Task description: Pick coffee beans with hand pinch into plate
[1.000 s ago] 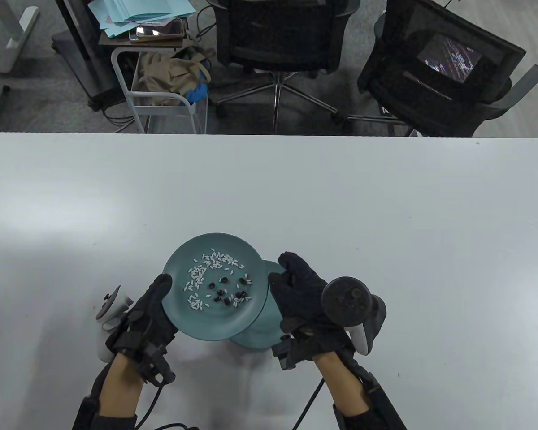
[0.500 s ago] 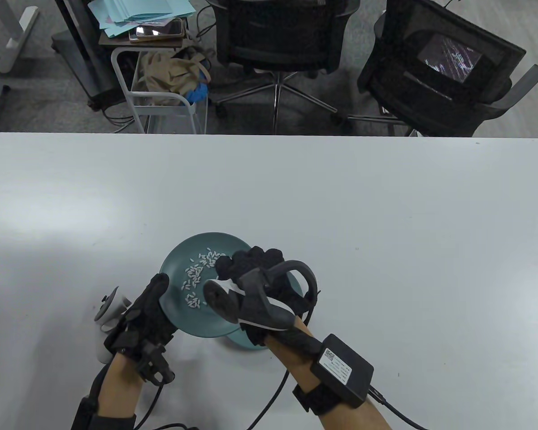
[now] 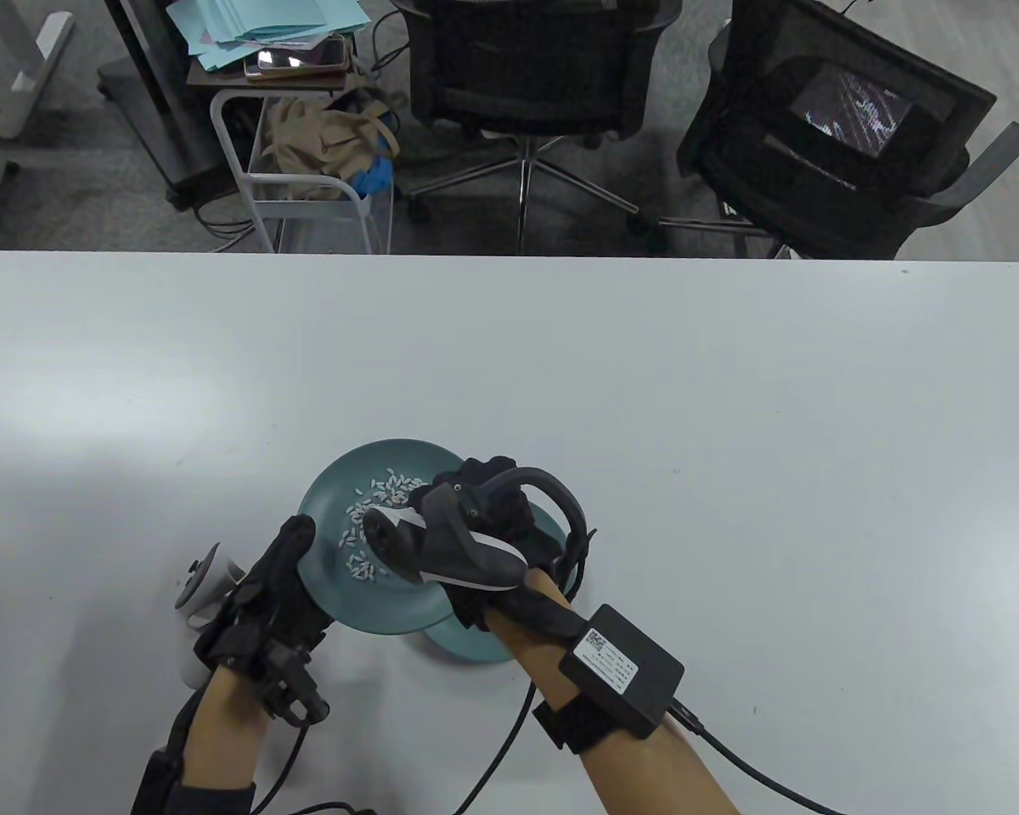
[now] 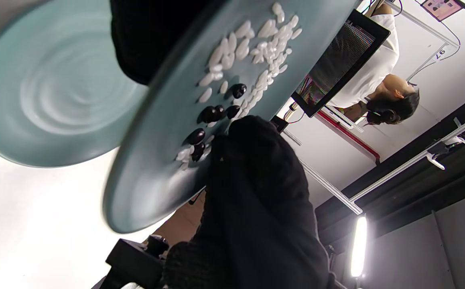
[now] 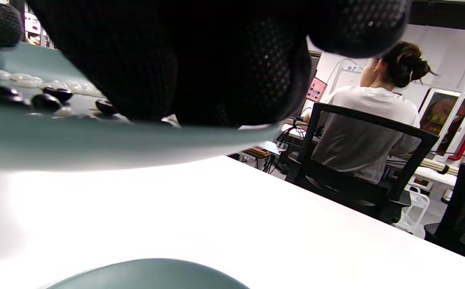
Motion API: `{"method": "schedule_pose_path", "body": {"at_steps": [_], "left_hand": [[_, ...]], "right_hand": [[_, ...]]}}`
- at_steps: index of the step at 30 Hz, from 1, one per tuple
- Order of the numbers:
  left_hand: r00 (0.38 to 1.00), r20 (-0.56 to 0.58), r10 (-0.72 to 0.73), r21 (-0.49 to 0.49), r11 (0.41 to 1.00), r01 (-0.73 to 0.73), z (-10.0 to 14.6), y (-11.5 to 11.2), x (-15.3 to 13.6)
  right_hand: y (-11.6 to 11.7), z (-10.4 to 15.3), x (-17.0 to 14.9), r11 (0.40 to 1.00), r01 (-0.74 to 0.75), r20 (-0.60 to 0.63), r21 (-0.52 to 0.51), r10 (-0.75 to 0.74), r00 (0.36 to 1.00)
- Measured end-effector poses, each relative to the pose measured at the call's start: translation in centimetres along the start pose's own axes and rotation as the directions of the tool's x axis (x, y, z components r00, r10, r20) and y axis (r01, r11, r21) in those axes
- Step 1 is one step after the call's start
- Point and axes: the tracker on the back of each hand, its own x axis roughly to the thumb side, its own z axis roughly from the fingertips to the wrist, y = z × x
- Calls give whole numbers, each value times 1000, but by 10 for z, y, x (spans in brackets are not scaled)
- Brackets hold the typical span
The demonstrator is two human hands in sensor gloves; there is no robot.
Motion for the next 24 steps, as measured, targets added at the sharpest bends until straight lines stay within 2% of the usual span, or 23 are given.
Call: {"method": "schedule_pose_path", "body": {"at_steps": [6, 11, 24], "left_hand": [[1000, 22, -21, 25, 999, 20, 2, 2, 3], [999, 25, -21, 33, 999, 20, 2, 2, 3], [999, 26, -19, 43, 999, 18, 3, 3, 6]], "right_hand": [[-1, -4, 3, 999, -4, 38, 44, 3, 999], [-3, -7, 3, 990, 7, 68, 138, -16, 998], [-2, -6, 2, 985, -4, 121, 173, -18, 992]]}}
